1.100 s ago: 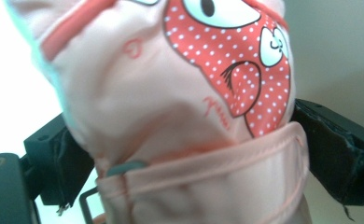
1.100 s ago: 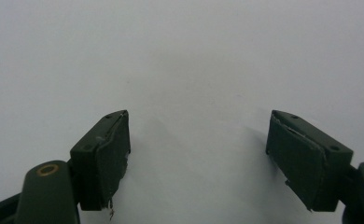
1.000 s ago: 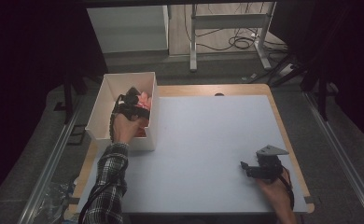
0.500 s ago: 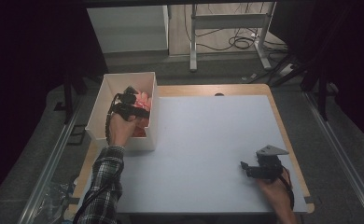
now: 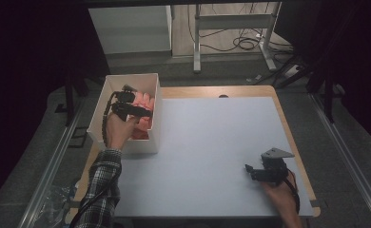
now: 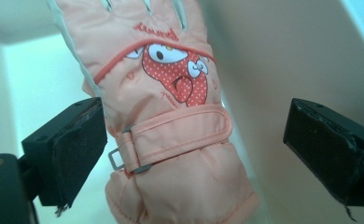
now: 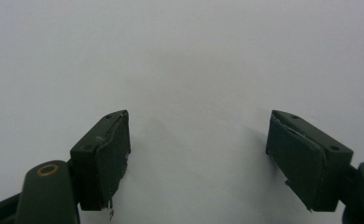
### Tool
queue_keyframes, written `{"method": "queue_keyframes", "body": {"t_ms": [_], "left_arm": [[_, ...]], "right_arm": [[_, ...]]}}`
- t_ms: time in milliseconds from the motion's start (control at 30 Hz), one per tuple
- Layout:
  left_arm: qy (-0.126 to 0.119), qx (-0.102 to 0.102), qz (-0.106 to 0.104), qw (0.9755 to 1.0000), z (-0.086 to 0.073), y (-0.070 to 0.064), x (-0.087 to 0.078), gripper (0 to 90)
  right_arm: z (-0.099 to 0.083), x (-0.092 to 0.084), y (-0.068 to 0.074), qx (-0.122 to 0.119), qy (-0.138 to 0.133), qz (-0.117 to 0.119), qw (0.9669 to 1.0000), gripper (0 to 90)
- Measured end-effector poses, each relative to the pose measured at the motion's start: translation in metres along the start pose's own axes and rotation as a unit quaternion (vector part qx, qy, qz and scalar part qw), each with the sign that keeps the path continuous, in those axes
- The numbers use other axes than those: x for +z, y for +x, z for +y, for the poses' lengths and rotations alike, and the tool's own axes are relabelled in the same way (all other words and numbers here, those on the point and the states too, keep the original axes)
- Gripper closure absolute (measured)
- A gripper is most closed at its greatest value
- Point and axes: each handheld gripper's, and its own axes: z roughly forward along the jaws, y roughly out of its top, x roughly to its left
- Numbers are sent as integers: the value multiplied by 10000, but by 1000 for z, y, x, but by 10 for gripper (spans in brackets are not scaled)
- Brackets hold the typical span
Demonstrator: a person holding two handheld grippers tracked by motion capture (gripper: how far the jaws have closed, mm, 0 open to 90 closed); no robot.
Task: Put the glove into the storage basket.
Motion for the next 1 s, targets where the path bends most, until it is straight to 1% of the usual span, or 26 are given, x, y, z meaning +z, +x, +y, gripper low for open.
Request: {"method": "queue_keyframes", "body": {"t_ms": [67, 100, 200, 267, 300, 400, 533, 633, 667, 700, 733, 800, 967, 1000], "left_arm": [[-25, 1, -10, 10000, 0, 0, -2, 63], [-85, 7, -21, 10000, 1, 1, -8, 61], [-177, 30, -46, 9998, 1, 1, -15, 60], [-249, 71, -83, 9996, 2, 0, -20, 60], [-289, 61, -130, 9995, 2, -1, -22, 60], [-403, 170, -242, 9987, 2, -6, -29, 56], [-479, 343, -301, 9978, 2, -12, -35, 53], [-554, 487, -358, 9966, 2, -17, -39, 50], [-554, 487, -358, 9966, 2, -17, -39, 48], [-599, 584, -412, 9956, 2, -20, -41, 47], [-599, 584, -412, 9956, 2, -20, -41, 47], [-656, 727, -422, 9943, 1, -26, -45, 44], [-752, 848, -546, 9921, 0, -35, -51, 39], [-752, 848, -546, 9921, 0, -35, -51, 39]], "right_arm": [[0, 0, 0, 0, -1, 0, 10000, 221], [0, 0, 0, -1, 0, -2, 10000, 222], [0, 0, 0, -1, -1, -4, 10000, 222], [0, 0, 0, -3, -2, -4, 10000, 222], [0, 0, 0, -4, -2, -5, 10000, 222], [0, 0, 0, -3, -1, -4, 10000, 222], [0, 0, 0, -5, -1, -7, 10000, 222], [0, 0, 0, -4, -1, -6, 10000, 222], [0, 0, 0, -4, -1, -6, 10000, 222], [0, 0, 0, -7, -2, -6, 10000, 221], [0, 0, 0, -6, -2, -6, 10000, 221], [0, 0, 0, -5, -1, -6, 10000, 221], [0, 0, 0, -5, -2, -6, 10000, 222], [0, 0, 0, -4, -1, -6, 10000, 221]]}}
